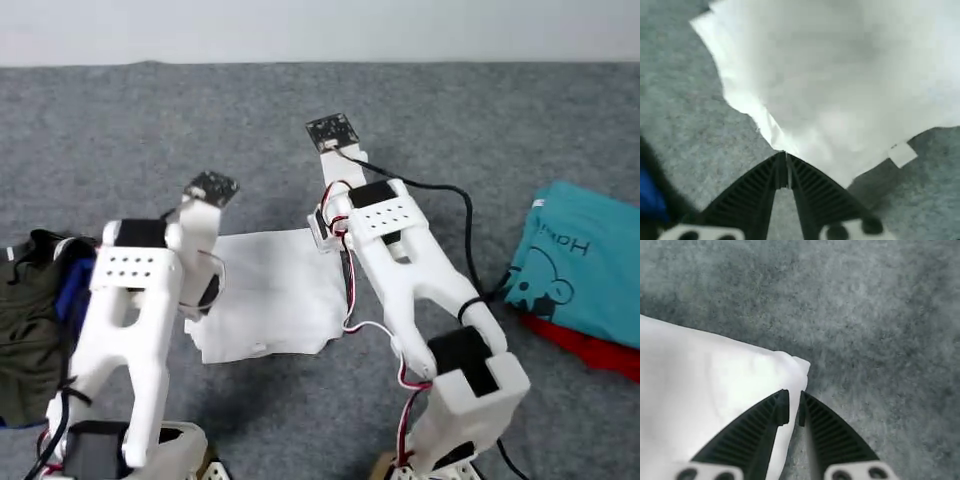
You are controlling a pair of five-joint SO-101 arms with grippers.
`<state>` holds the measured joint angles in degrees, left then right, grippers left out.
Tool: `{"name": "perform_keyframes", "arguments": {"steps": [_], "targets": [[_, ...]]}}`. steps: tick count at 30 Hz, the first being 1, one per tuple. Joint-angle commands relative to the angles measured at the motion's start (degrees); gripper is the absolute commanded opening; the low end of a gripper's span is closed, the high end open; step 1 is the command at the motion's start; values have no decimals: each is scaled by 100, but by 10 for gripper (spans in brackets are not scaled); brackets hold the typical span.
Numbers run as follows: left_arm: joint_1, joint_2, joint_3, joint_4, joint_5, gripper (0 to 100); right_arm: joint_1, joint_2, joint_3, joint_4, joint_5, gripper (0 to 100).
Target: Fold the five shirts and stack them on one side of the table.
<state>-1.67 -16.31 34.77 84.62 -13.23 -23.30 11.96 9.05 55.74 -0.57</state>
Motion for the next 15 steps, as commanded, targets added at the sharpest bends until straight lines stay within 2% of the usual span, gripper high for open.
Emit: {"name": "perform_keyframes", "arguments": {"steps": [1, 8, 15], "targets": [[-35, 185, 163, -352, -167, 6, -22, 4, -220, -4, -53, 53], [-308, 404, -75, -422, -167, 10, -13, 40, -1424, 1710, -26, 54], [-325, 404, -127, -782, -141, 164, 400, 48, -2259, 3213, -26, 57]]}}
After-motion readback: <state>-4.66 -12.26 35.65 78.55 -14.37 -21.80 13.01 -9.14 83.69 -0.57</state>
